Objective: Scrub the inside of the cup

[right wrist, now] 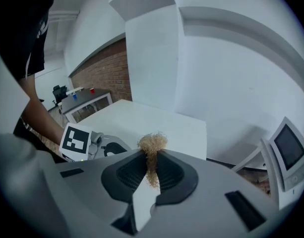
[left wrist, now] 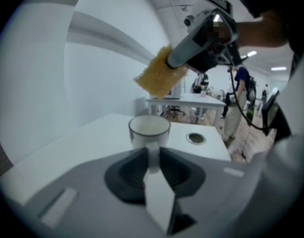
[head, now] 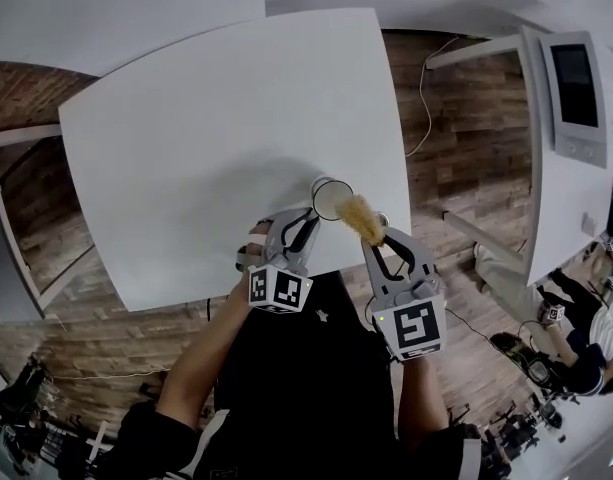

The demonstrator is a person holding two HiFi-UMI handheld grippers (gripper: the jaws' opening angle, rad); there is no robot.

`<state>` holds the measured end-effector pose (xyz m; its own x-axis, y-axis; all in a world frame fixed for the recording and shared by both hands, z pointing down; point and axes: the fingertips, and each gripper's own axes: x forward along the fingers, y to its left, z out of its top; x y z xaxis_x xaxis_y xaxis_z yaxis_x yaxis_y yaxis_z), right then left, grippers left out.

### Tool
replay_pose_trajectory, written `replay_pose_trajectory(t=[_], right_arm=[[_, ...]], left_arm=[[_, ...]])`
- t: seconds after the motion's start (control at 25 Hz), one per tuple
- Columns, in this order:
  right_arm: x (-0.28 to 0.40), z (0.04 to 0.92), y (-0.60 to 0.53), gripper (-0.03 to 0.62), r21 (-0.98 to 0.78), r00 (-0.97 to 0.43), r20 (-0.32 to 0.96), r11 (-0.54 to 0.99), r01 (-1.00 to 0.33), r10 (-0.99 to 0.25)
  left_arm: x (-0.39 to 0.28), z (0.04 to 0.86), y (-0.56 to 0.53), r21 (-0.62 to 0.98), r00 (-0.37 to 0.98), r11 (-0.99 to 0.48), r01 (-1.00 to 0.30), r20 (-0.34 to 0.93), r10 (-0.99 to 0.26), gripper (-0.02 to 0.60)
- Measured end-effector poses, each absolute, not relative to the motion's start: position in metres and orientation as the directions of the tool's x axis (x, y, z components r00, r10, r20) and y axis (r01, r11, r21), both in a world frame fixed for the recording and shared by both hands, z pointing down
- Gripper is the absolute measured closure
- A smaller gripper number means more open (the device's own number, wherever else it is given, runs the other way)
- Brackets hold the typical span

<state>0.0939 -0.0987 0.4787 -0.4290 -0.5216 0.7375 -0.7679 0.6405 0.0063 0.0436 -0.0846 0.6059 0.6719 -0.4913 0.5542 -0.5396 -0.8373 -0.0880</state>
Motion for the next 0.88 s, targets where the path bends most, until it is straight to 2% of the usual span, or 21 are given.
replay_pose_trajectory(t=[0.24, 0.52, 0.88], right_arm=[[0.084, 0.524, -0.086, 0.556, 0.015, -0.353, 0.868, 0.729, -0.685, -0.349], [0.060, 0.566, -0.087, 0.556, -0.031, -0.287, 0.941, 0.795, -0.606, -0.181], [0.045, 0.614, -0.090, 0.556, -0.058, -0.201, 0.977, 0.821, -0.568, -0.071]], left_arm=[[0.044, 0.605, -0.071, -0.069, 0.684, -0.854, -0.515, 0.567, -0.458, 0.506], [0.044, 0.605, -0.055, -0.057, 0.698, -0.872, -0.486, 0.575, -0.426, 0.506], [0.044, 0.604, -0.055, -0.056, 0.703, -0.876, -0.479, 0.573, -0.420, 0.505]])
